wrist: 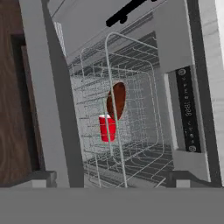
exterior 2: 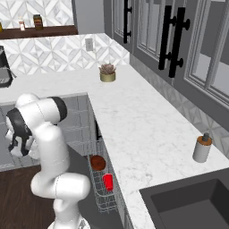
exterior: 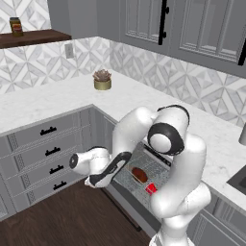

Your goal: Pick up the cup and bowl from the counter, place them in the dishwasher, and close the dishwasher door.

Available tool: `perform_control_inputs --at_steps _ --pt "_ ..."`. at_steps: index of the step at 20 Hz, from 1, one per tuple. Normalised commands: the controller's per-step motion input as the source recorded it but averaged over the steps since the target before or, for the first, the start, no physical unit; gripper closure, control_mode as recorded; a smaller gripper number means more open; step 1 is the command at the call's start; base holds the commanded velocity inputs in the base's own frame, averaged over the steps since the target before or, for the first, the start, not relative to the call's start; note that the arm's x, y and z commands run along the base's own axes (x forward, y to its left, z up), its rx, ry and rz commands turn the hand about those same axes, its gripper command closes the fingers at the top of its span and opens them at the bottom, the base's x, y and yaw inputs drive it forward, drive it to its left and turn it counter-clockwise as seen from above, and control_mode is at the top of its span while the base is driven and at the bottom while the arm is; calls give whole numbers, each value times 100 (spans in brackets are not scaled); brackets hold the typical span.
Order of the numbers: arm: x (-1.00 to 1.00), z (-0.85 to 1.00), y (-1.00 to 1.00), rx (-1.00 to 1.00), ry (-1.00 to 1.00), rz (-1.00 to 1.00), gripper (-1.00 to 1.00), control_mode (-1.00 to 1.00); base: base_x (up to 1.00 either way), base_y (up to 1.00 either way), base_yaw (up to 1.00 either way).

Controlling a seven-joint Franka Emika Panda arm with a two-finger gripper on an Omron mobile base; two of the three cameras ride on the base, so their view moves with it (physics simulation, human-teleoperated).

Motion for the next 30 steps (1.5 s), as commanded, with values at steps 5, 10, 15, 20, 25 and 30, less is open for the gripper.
perform_control_inputs --at_steps 5,10,15,20,25,30 --pt "-17 -90 100 -38 0 -1 -100 -100 0 0 0" --pt "-8 -100 96 -44 -9 -2 -100 -100 0 0 0" --pt "7 -89 33 -43 -16 -13 -100 -100 0 0 0" --pt "41 -69 -31 -38 -13 -32 -100 -100 0 0 0" --pt "62 -56 -69 -26 -7 -32 -100 -100 0 0 0" --pt "42 -66 -67 -18 0 -14 -100 -100 0 0 0"
